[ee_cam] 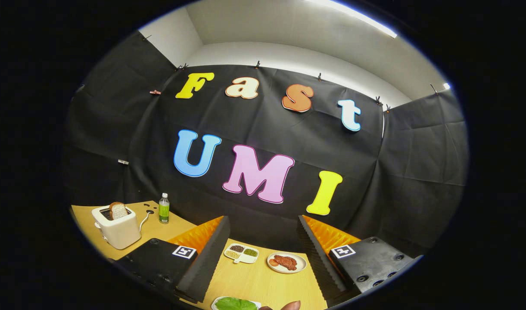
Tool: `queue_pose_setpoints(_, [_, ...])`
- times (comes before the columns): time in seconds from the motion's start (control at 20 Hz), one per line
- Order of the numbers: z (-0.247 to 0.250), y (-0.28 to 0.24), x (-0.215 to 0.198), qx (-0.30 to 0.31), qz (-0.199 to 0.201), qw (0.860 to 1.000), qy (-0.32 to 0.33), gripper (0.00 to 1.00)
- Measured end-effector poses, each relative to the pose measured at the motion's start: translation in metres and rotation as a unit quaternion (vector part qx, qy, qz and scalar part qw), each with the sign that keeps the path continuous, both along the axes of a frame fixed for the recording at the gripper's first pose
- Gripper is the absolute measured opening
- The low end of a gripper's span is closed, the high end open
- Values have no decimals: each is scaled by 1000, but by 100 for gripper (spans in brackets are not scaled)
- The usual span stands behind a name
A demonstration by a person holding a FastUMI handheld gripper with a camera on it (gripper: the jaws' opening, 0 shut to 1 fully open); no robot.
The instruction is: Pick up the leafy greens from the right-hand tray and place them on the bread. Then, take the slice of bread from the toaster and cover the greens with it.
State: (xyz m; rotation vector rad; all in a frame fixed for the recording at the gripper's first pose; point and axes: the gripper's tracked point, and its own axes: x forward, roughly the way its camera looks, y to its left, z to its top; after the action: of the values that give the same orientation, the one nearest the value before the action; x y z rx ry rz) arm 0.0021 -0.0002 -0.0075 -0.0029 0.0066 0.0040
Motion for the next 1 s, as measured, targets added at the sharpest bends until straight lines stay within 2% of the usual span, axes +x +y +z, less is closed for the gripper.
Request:
queue_pose_setpoints(0.55, [-11,-2,-3,8,5,1000,16,97])
queue_pose_setpoints(0.7, [-34,3,-3,17,40,998,53,97])
queue_pose_setpoints(0.8, [-64,10,-7,22,84,991,102,97])
queue_pose_setpoints(0.9, [-110,21,-18,27,136,974,177,97])
queue_pose_setpoints(1.0, [-160,26,-34,20,176,951,252,98])
